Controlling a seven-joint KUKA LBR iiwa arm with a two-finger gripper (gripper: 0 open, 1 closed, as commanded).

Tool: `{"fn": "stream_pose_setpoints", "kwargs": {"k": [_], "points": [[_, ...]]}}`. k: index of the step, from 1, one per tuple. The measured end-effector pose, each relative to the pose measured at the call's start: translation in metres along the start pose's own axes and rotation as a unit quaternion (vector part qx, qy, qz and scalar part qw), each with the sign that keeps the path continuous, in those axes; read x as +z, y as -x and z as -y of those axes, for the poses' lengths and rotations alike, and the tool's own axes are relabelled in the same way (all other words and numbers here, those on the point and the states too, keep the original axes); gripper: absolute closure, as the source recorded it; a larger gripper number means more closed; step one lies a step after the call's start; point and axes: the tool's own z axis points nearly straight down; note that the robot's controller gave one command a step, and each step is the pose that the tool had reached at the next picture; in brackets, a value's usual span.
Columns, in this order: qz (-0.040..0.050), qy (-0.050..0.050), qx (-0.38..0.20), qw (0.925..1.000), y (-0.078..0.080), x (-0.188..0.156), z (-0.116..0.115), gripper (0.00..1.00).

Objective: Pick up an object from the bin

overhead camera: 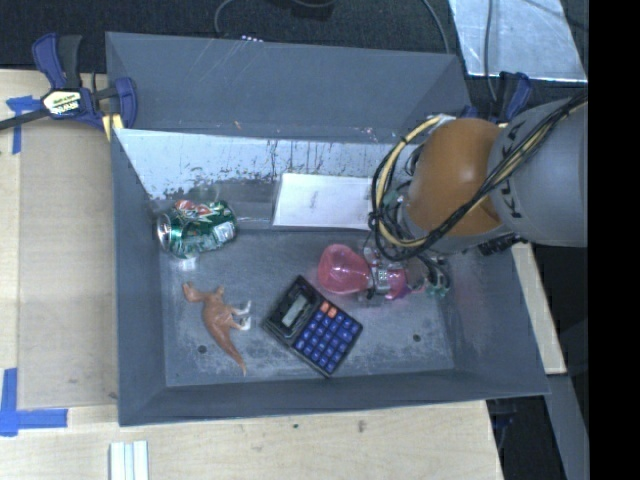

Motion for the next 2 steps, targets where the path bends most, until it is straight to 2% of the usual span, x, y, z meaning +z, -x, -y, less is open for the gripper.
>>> {"fn": "stream_pose_setpoints", "kwargs": {"k": [1, 2], "points": [[-0.0018, 0.000, 0.000, 1.0000, -0.001, -0.018, 0.000, 1.00], [0.0030, 0.000, 0.000, 1.0000, 0.002, -0.030, 0.000, 1.00]]}}
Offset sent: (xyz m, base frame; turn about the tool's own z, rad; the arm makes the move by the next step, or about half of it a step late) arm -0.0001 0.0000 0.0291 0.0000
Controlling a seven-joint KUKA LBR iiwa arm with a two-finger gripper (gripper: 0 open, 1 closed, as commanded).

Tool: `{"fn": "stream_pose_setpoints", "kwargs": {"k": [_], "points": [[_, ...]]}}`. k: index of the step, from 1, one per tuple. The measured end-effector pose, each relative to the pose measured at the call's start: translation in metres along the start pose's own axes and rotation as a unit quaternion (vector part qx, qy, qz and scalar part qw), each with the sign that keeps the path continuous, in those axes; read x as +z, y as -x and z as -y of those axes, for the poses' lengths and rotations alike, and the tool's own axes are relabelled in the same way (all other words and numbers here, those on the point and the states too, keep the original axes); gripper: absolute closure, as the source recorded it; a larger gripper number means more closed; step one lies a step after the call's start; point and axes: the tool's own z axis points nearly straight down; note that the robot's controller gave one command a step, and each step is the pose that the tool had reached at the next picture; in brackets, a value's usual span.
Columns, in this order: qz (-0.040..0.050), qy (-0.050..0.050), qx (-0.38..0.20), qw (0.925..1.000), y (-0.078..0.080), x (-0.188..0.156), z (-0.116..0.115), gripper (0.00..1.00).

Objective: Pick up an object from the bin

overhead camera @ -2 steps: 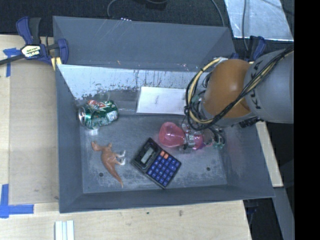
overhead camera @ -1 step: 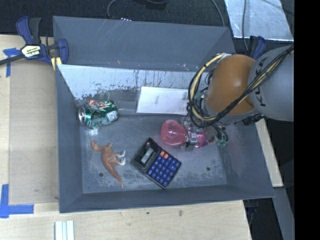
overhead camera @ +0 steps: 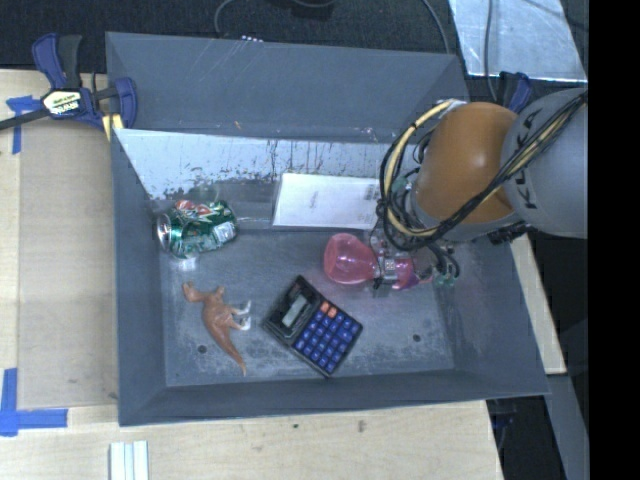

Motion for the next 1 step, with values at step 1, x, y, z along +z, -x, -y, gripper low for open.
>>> {"fn": "stream_pose_setpoints", "kwargs": {"k": [1], "points": [[-0.0023, 0.000, 0.000, 1.0000, -0.0009, -0.0071, 0.0000, 1.00]]}}
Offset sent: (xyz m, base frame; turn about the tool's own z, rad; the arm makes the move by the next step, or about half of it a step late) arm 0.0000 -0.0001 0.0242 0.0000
